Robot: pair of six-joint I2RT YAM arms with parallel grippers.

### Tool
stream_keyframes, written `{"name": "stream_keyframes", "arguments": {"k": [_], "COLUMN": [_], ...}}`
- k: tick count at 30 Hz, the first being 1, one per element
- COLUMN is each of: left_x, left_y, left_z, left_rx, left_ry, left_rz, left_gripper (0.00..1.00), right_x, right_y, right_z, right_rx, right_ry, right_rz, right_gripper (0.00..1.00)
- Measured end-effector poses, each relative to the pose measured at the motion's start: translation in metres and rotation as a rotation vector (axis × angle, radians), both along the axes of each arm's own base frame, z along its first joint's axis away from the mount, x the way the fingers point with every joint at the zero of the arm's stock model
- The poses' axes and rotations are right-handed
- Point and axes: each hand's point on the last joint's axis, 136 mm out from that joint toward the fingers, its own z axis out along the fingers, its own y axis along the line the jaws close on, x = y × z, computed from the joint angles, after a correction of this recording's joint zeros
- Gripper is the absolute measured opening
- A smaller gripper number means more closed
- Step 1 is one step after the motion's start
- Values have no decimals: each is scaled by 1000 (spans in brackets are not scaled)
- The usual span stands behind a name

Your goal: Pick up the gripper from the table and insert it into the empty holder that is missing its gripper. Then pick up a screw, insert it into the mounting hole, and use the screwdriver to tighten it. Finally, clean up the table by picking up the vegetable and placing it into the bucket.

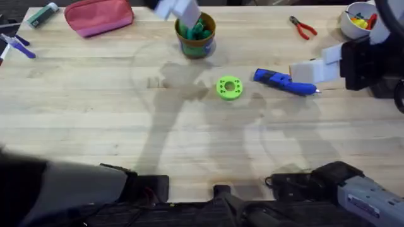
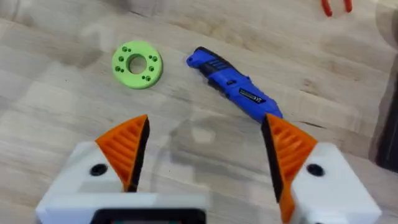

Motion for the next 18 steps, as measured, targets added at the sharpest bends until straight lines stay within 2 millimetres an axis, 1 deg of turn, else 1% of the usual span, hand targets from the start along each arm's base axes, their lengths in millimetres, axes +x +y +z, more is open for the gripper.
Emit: {"name": "stream_keyframes", "arguments": {"k": [4,8,11,12,14,15,18], "left_x": [-32,-77,-104,-110,-118,-120,-120], "left_y": [12,27,36,38,41,42,42], "left_z": [-19,-53,-77,-83,-88,-88,-77], "left_rx": [-2,3,-2,-6,-18,-25,-51], "left_ry": [7,55,77,77,65,53,0], "left_rz": [45,104,150,162,180,185,196], "left_gripper": [989,987,988,988,988,988,988], "right_x": [0,0,0,0,-3,-5,-15], "right_y": [0,0,0,0,-1,-1,-4], "right_z": [0,0,0,0,-2,-4,-11], "right_rx": [0,0,0,-1,-4,-7,-10], "right_ry": [0,0,0,2,15,26,76], "right_rz": [0,0,0,0,-1,0,-16], "right_gripper": [994,994,994,994,994,994,993]}}
